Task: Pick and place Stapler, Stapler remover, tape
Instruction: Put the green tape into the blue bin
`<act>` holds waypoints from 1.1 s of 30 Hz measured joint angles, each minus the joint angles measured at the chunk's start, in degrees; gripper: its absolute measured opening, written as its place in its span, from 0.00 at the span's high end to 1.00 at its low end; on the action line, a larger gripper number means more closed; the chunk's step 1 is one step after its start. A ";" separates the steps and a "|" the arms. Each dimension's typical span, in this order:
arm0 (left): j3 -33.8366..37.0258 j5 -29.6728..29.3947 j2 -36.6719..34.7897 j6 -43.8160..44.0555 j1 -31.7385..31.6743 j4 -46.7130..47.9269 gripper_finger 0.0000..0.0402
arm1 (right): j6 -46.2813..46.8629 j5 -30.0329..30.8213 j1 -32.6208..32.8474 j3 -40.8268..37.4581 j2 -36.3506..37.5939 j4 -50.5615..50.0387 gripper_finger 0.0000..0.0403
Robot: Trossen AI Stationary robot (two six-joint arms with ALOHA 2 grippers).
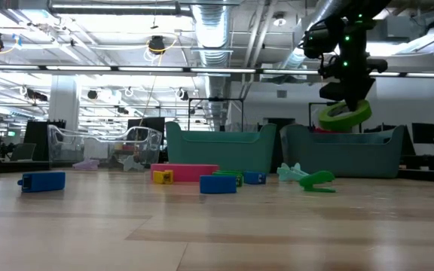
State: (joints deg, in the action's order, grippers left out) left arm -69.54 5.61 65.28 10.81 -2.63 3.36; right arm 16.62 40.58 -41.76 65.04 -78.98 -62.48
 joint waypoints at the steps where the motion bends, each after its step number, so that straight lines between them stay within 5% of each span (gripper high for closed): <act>1: 0.00 0.01 0.00 0.00 0.00 0.00 0.91 | -0.02 0.00 0.00 0.00 0.00 -0.02 0.78; 25: 0.00 0.02 -0.02 0.08 0.00 0.00 0.91 | -0.04 -0.01 0.00 0.02 0.00 -0.07 0.70; 33: -0.01 0.02 -0.02 0.17 0.00 0.00 0.91 | -0.02 0.00 -0.04 0.04 0.02 -0.05 0.54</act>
State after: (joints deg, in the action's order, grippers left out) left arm -69.55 5.63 65.25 10.98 -2.63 3.36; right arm 16.60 40.58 -41.80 65.08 -78.96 -62.52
